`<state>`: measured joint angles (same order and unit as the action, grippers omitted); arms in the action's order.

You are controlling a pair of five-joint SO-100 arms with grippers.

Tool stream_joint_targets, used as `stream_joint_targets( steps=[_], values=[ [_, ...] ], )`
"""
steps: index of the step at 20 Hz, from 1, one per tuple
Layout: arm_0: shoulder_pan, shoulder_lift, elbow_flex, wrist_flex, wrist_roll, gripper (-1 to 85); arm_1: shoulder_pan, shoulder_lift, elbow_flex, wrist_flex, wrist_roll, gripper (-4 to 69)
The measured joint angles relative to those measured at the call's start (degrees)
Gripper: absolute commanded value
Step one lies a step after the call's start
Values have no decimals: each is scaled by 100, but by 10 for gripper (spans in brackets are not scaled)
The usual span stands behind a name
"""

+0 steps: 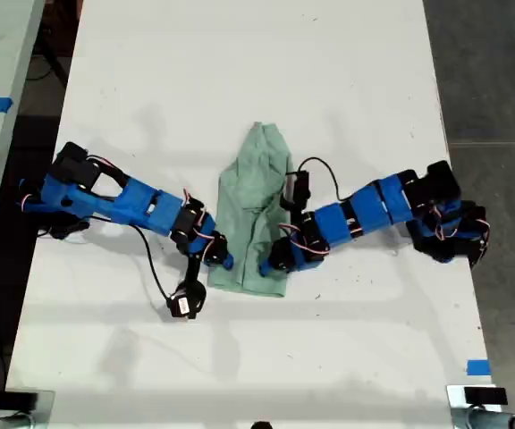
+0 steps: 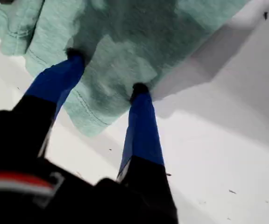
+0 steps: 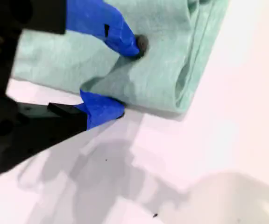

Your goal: Fold t shirt

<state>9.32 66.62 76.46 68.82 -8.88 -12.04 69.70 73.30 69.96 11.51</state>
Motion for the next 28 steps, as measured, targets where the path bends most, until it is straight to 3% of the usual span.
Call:
stream_joint_targets(
  steps=[5, 11, 15, 20, 22, 24, 27, 28],
  values=[
    [-9, -141, -352, -62, 18, -2, -167, -308, -439, -97, 255, -3],
    [352, 70, -721, 26, -44, -2, -457, -290, -1345, 193, -70, -3],
    [114, 817, -817, 404, -44, -2, -352, 589, -1266, 387, -88, -4],
    [-1723, 1802, -817, 896, 272, -2, 1107, 2092, -589, 738, -598, -5],
    [-2602, 1969, -817, 940, 439, 125, 1925, 2856, 97, 721, -861, 140],
    [-3357, 1986, -817, 940, 352, 172, 2795, 3727, 1055, 272, -1116, 225],
    [-4061, 1995, -967, 940, 264, 189, 3902, 5370, 2566, 26, -1204, 228],
    [-4184, 2057, -1037, 940, 272, 123, 4254, 5924, 2953, 35, -1266, 76]
  ],
)
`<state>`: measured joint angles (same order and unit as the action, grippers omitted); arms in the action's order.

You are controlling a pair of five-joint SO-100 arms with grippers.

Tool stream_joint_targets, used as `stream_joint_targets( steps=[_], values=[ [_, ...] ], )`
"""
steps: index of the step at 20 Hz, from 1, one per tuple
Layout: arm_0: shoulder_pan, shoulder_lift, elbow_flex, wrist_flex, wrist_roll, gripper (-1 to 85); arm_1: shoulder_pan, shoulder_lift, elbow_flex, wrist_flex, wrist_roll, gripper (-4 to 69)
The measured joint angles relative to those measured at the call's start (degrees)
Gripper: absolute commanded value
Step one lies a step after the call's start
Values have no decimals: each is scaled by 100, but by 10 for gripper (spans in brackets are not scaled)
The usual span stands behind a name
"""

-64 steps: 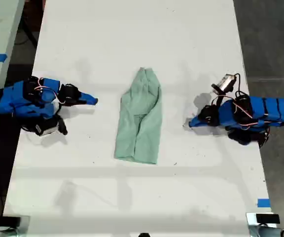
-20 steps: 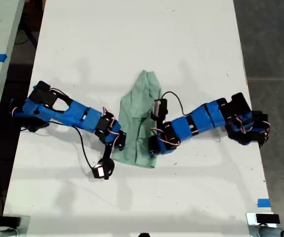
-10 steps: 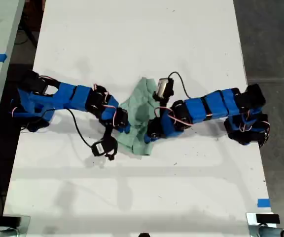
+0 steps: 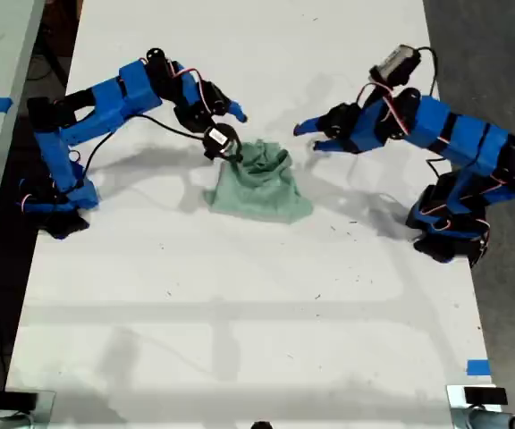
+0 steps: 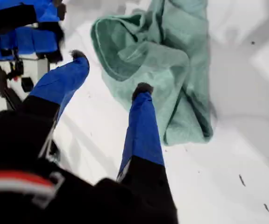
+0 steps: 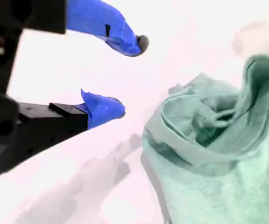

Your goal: Fold t shirt

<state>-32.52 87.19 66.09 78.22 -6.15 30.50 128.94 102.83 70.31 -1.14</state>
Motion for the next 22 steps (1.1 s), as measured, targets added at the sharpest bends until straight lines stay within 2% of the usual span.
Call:
stream_joint_targets(
  steps=[1, 2, 5, 7, 9, 10, 13, 16, 17, 18, 19, 20, 21, 22],
  values=[
    [-79, 114, -26, 0, 44, 47, 272, 492, 229, 88, -70, -14],
    [-132, 255, -26, 0, 193, -3, 431, 914, 369, 272, -123, -14],
    [-132, 1046, -26, 0, 598, -3, 396, 1846, 650, 756, -185, -14],
    [-88, 1942, 158, 88, 888, -3, -62, 2408, 976, 958, -185, -14],
    [545, 3261, 1028, 35, 967, -3, -958, 3155, 1459, 993, -272, -15],
    [1099, 4104, 1775, -246, 932, -3, -1512, 3595, 1846, 993, -281, -15],
    [2725, 7031, 5010, -1872, 343, -3, -2918, 5010, 3357, 817, -281, -15],
    [3542, 9387, 8473, -3437, 62, 14, -3234, 6328, 5221, 642, -281, -14],
    [3639, 10002, 9448, -3691, -79, 9, -3287, 6838, 5739, 729, -264, -14],
    [3674, 10608, 10327, -3727, -149, 22, -3357, 7022, 6073, 773, -211, -12],
    [3674, 11118, 11039, -3630, -237, 32, -3384, 7119, 6354, 782, -9, 35],
    [3771, 11470, 11522, -3366, -519, -2, -3384, 7146, 6618, 958, 360, 66],
    [3823, 11496, 11610, -3015, -861, -2, -3278, 7119, 6785, 1169, 413, 73],
    [3894, 11514, 11716, -2637, -1011, 16, -3146, 7154, 6899, 1274, 53, 107]
  ],
)
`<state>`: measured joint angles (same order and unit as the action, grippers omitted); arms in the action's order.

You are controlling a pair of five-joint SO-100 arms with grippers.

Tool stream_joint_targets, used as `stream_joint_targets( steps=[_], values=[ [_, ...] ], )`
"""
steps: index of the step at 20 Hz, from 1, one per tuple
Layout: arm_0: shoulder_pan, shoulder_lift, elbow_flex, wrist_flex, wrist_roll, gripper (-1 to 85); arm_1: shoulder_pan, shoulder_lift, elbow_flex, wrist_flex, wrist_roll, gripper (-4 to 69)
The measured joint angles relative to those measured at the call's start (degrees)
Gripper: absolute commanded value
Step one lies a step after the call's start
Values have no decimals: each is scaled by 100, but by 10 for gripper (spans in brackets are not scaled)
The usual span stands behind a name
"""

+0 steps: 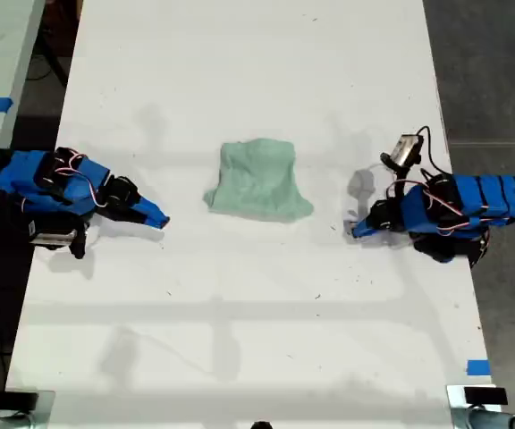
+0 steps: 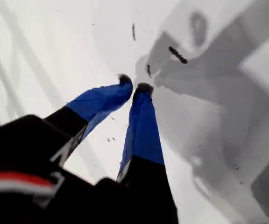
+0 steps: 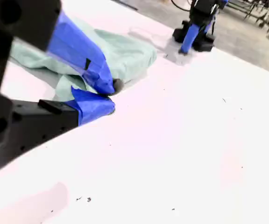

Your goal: Fold t shirt

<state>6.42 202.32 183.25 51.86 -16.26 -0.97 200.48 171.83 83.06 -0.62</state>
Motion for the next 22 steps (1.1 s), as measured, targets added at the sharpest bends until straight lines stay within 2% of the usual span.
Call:
stream_joint_targets(
  steps=[2, 4, 5, 6, 9, 12, 22],
  values=[
    [-44, 246, 44, 694, 255, 72, -114, 26, 141, -9, -589, 110],
    [-475, 352, 53, 896, 1081, 109, -457, 70, 158, -18, -861, 110],
    [-659, 378, 53, 905, 1195, 114, -668, 79, 167, -18, -1134, 107],
    [-765, 378, 53, 914, 1230, 114, -879, 70, 167, -26, -1477, 107],
    [-1116, 378, 53, 914, 1239, 114, -1099, 62, 167, -35, -1521, 107],
    [-1151, 378, 53, 914, 1239, 114, -1169, 18, 202, -97, -2646, 106],
    [-1187, 378, 53, 914, 1239, 114, -1178, 18, 229, -123, -2751, 106]
  ],
)
